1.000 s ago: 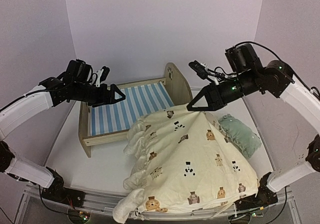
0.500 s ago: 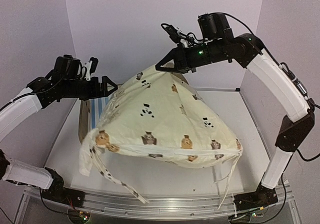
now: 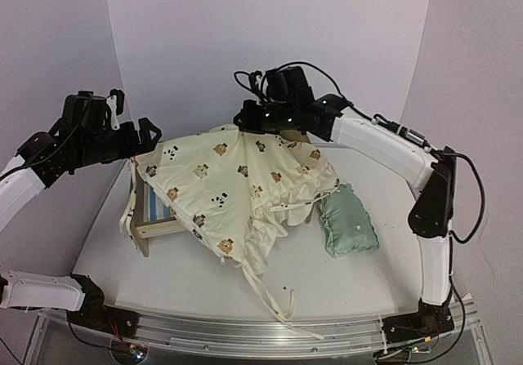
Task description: Set up the pet bed
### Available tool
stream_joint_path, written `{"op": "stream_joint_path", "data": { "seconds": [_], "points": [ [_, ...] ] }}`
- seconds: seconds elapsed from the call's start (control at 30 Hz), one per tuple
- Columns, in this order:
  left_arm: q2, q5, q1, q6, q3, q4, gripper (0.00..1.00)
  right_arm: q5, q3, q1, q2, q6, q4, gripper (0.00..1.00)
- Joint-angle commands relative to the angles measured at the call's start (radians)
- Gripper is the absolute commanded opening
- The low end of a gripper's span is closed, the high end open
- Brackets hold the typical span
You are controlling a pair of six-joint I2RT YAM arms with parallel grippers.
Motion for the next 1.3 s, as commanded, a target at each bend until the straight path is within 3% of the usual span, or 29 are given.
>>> {"op": "stream_joint_path", "data": {
  "seconds": [0.0,0.03,0.1,0.17,0.27,0.4,0.6,0.77,0.93,1.1,1.2,1.27],
  "points": [
    [-0.035,-0.010,-0.001,-0.023,-0.012,-0.021,1.00,0.231,0.028,-0.005,0.080,-0.021,0.192,0.05],
    [-0.037,0.013,-0.001,-0.019,-0.022,-0.015,0.99,0.250,0.025,-0.006,0.093,-0.030,0.192,0.13],
    [-0.028,0.070,-0.001,-0.003,-0.036,-0.011,0.98,0.252,-0.006,-0.006,0.097,-0.042,0.193,0.45],
    [-0.003,0.121,-0.001,0.001,-0.044,-0.034,0.98,0.221,-0.064,-0.006,0.070,-0.056,0.193,0.71],
    [0.029,0.186,-0.002,-0.013,-0.067,-0.054,0.98,0.182,-0.151,-0.006,0.004,-0.090,0.193,0.87],
    [0.054,0.251,-0.002,-0.051,-0.086,-0.089,0.98,0.121,-0.255,-0.006,-0.104,-0.158,0.193,0.98],
    [0.020,0.225,-0.003,-0.075,-0.146,-0.147,0.99,0.140,-0.443,-0.006,-0.275,-0.259,0.184,0.98],
    [0.036,0.300,-0.003,-0.099,-0.186,-0.173,0.98,0.141,-0.563,-0.006,-0.382,-0.274,0.080,0.98],
    [0.055,0.339,-0.003,-0.107,-0.247,-0.106,0.98,0.122,-0.679,-0.007,-0.433,-0.236,0.026,0.98],
    [0.105,0.421,-0.003,-0.125,-0.314,0.035,0.97,0.065,-0.721,-0.009,-0.384,-0.237,0.021,0.98],
    [0.123,0.442,-0.003,-0.152,-0.354,0.117,0.93,0.020,-0.722,-0.013,-0.335,-0.226,0.018,0.97],
    [0.123,0.433,-0.003,-0.164,-0.369,0.150,0.80,-0.020,-0.725,-0.013,-0.310,-0.223,0.017,0.89]
  ]
}}
